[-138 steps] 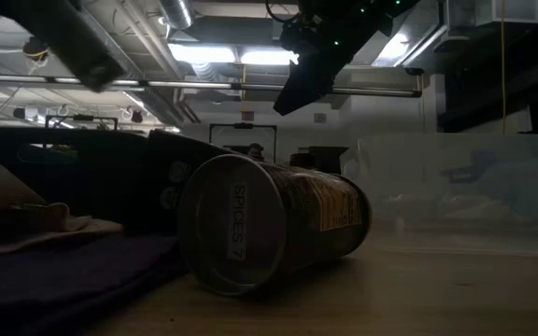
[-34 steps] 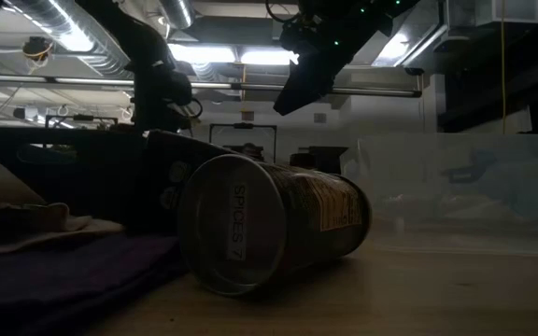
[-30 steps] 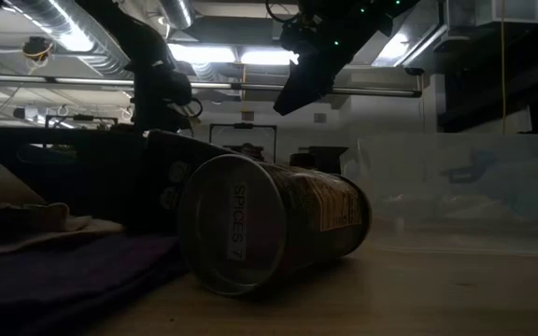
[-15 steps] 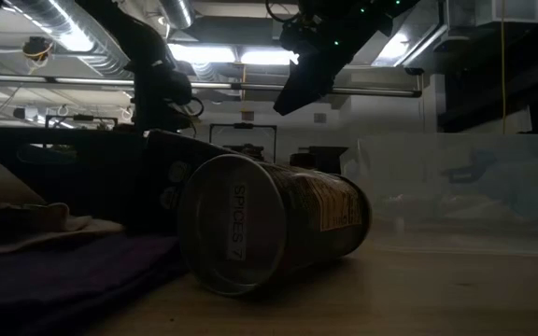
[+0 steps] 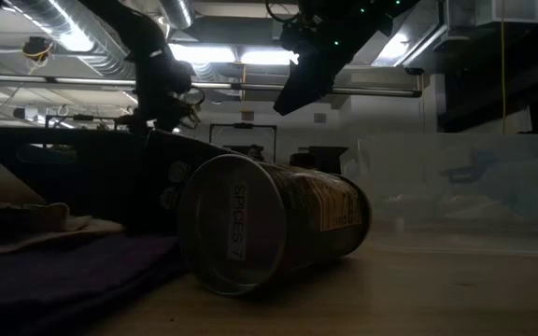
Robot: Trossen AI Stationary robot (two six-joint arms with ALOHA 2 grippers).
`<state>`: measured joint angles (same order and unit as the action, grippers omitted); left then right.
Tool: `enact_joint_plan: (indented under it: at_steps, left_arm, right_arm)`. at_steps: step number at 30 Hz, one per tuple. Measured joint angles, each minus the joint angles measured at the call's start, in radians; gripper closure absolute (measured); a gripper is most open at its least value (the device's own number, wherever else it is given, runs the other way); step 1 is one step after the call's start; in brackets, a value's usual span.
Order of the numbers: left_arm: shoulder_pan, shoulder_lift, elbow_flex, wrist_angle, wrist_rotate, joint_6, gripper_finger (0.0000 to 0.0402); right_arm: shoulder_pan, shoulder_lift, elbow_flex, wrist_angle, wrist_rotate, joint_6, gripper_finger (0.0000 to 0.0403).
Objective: Sort spices by type
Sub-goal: Put the brown seasoning pack into the orange bin
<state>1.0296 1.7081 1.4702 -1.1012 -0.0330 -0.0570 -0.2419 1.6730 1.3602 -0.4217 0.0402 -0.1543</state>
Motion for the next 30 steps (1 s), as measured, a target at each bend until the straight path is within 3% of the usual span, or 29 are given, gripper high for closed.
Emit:
enact_joint_plan:
  at_steps: [9, 17, 23, 30]
  left_arm:
    - [-0.044, -0.005, 0.135, -0.124, 0.071, 0.055, 0.0162]
    - [-0.235, -0.101, 0.134, -0.22, 0.078, 0.059, 0.0163]
    - [-0.45, -0.207, 0.135, -0.33, 0.033, -0.098, 0.0163]
    - [-0.798, -0.28, 0.133, -0.461, -0.123, -0.459, 0.0163]
  right_arm:
    - [0.0, 0.0, 0.0, -0.001, 0.0, 0.0, 0.0132]
    - [0.0, 0.0, 0.0, -0.001, 0.0, 0.0, 0.0132]
    - [0.0, 0.0, 0.0, -0.008, 0.0, 0.0, 0.0132]
    - [0.0, 0.0, 0.0, -0.048, 0.0, 0.0, 0.0132]
